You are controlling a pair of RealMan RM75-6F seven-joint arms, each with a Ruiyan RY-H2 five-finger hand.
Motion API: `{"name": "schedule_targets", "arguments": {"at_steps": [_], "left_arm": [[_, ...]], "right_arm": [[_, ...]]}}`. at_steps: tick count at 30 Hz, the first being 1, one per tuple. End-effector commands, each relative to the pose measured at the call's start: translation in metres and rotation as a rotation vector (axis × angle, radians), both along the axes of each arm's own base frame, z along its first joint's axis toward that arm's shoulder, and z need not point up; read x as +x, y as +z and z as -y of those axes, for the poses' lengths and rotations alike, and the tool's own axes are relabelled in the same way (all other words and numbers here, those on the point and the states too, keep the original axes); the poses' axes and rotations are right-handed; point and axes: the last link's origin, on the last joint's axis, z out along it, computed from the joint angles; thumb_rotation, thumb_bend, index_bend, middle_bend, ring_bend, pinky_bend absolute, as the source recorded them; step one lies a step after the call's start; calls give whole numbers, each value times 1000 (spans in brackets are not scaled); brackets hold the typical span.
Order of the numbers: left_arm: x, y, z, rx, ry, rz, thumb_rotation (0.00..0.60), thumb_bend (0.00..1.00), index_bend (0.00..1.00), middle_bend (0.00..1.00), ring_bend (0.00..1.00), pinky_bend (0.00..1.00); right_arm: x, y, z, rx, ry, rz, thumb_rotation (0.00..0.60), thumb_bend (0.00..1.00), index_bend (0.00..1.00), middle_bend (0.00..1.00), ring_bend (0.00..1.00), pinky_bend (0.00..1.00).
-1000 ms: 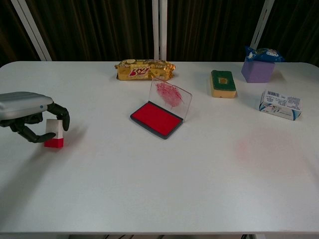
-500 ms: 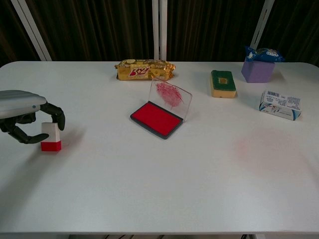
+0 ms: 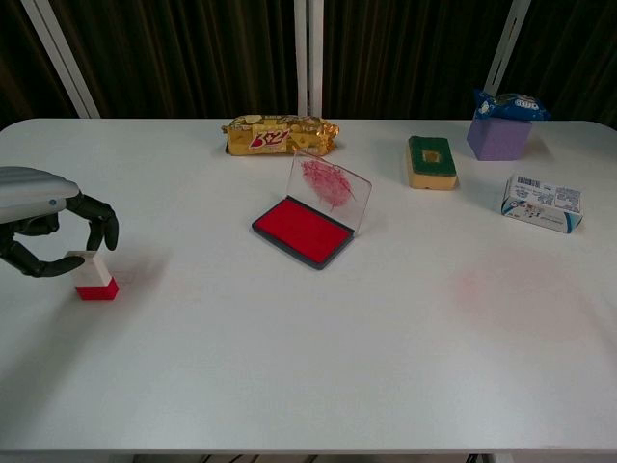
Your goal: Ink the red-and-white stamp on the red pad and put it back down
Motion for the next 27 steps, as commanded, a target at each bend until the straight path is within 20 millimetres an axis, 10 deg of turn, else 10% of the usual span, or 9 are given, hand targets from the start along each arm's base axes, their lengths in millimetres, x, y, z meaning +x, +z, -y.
{"name": "schedule_targets", "arguments": {"at_steps": [1,14,18,19,21,23,27], "left_arm": [[1,1,1,-2,-2,0,600,420,381,451,990,1000],[15,44,22,81,-42,42,600,418,375,450,979,1000],[5,81,32,327,-24,110,599,312,328,373,663,812],[-1,86,36,376,-12,115,534,259,289,305,483,639],[-18,97,46,472,21,123,182,147,195,123,145,281],[-34,103,55,511,58,122,0,124,150,57,86,211],[-64,120,74,560,114,70,0,120,117,45,78,200]], "right_arm": [[0,0,0,-1,-1,0,600,264,0,0,0,0],[-1,5,-1,-17,-1,5,600,263,0,0,0,0],[-3,4,-4,-17,-6,11,600,263,0,0,0,0],[-3,4,-5,-18,-7,13,600,263,0,0,0,0],[-4,4,-7,-24,-10,14,600,263,0,0,0,0],[-6,5,-9,-30,-16,9,600,262,0,0,0,0],[-9,7,-14,-42,-31,-2,600,260,0,0,0,0]]}}
